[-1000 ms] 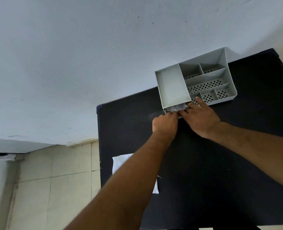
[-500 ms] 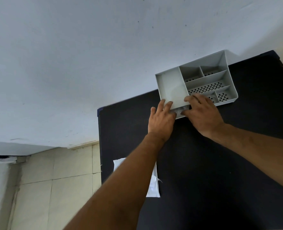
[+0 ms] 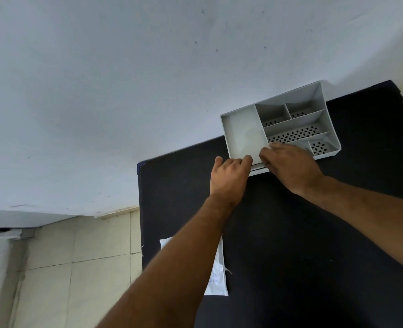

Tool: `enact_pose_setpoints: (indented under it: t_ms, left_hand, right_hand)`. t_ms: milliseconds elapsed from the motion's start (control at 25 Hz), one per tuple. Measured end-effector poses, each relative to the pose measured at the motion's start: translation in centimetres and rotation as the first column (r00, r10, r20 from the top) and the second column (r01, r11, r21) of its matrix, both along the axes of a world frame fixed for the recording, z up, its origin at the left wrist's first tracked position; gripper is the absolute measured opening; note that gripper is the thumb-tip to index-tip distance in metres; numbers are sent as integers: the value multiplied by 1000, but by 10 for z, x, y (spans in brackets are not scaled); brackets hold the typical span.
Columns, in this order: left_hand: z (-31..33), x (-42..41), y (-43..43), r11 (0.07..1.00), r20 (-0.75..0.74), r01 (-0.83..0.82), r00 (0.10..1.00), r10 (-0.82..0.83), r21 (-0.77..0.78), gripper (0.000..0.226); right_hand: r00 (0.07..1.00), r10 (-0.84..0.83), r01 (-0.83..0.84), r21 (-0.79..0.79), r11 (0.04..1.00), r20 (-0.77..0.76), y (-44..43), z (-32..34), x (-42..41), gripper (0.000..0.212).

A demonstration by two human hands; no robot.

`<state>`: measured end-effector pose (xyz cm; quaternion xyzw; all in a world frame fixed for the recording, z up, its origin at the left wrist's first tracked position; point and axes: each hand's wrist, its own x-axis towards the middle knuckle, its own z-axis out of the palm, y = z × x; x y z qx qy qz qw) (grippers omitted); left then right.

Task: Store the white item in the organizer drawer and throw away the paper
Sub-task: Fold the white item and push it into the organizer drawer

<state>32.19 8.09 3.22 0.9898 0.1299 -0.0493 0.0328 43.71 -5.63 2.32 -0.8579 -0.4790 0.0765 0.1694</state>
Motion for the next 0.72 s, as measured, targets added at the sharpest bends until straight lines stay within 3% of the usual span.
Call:
enact_pose_setpoints:
  t_ms: [160,320,520,720]
  left_hand:
    - [-5,6,2,999,-1,29,1000,-29,36,50]
    - [-16,3,-3,998,-45,18,999,-15,64,58]
    - [-11,-2,-10,1000,-129,-25,991,26,13,65]
    - [2,-38,-16,982,-51,-131,991,125,-133,67]
  right_hand:
    - [1000,14,-13,-49,999,21,3,-7,1,44]
    - [1000,8,-7,-121,993,5,0,-13,0,52]
    - [1000,6,-10,-147,989,-23,2,-15,-3,55]
    - [1000,-5,5,-179,984,-2,0,3,-21,76]
